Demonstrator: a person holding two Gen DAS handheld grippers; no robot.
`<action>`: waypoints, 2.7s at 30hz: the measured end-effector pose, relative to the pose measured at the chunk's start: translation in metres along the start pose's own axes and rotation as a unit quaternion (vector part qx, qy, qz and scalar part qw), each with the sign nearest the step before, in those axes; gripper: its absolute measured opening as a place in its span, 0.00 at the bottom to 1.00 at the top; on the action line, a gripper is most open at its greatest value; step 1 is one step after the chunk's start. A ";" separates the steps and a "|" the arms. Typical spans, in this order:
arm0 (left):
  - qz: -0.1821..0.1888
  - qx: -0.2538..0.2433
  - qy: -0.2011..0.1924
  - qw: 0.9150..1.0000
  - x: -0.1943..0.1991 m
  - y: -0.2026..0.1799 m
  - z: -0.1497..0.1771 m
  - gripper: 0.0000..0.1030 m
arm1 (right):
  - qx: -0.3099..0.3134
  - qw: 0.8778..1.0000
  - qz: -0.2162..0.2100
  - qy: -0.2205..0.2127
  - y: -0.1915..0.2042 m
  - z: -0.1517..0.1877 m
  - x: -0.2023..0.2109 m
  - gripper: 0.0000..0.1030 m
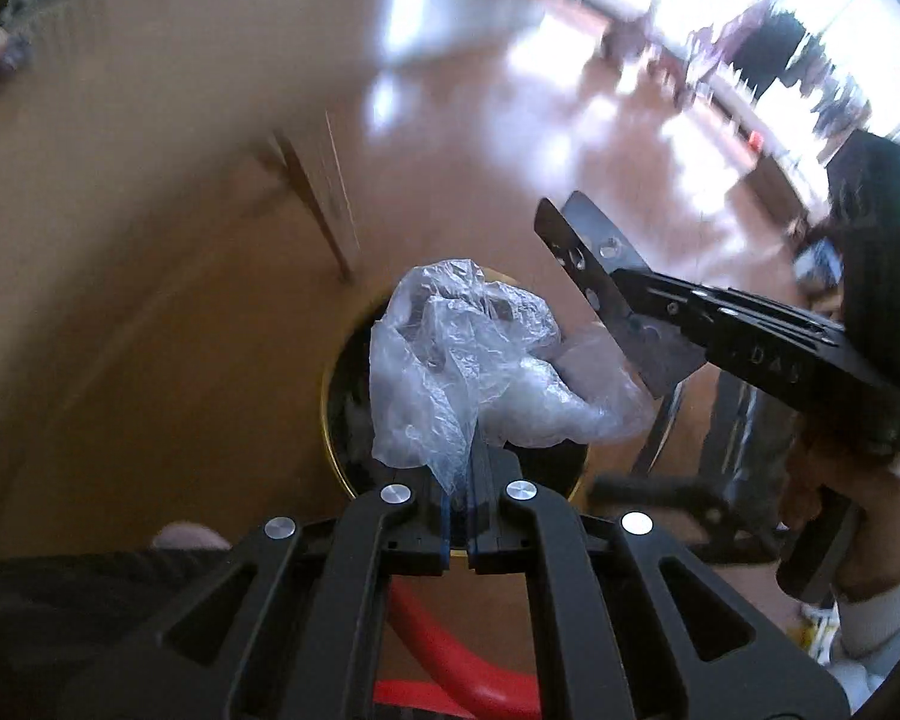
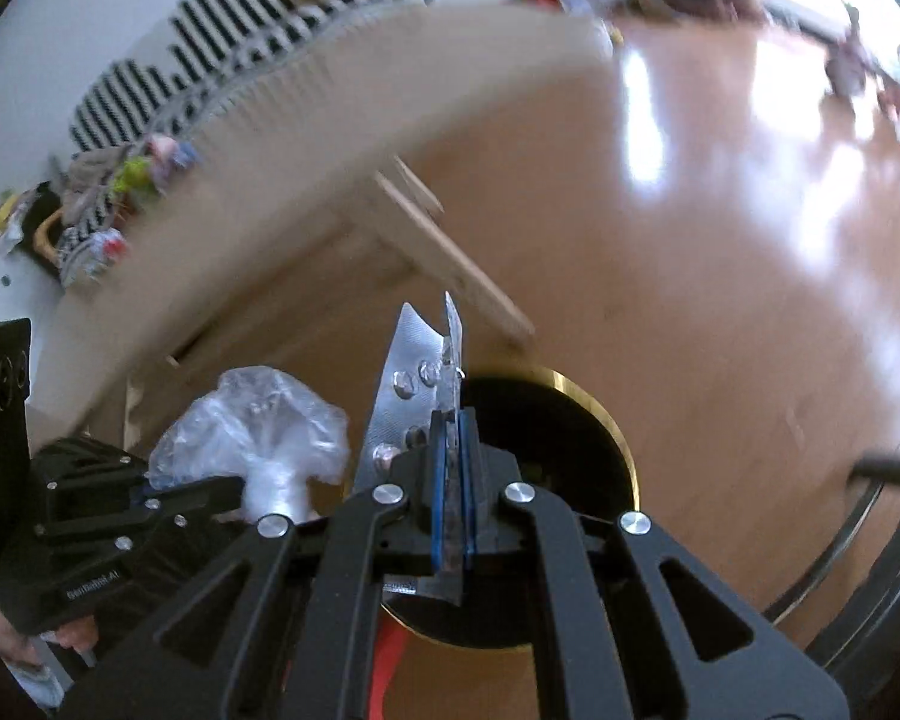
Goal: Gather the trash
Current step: 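Carry plastic bag and blister pack over the bin and release both, then bring both tools back over the table, then grasp blue snack wrapper with left tool while right tool grasps red ribbon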
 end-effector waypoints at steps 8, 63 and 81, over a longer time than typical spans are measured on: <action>-0.004 0.014 0.070 0.997 -0.063 0.008 0.005 0.02 | -0.037 0.998 0.000 0.049 -0.030 0.027 -0.042 0.05; -0.190 0.369 -0.201 0.888 0.218 0.395 -0.015 0.94 | 0.232 0.965 -0.086 -0.092 0.336 -0.178 -0.050 0.94; -0.227 0.302 -0.131 0.917 0.203 0.464 0.018 0.94 | 0.311 0.943 -0.106 -0.053 0.476 -0.230 -0.149 0.94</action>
Point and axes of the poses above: each gripper's, at about its wrist camera, not at the fingertips, and x roughly against the way its jaws point, y to its left, z to its underside, the point moved 7 cm from there along -x, roughly the way its jaws point, and after that the axes turned 9 degrees about y, right-handed, at the moved point
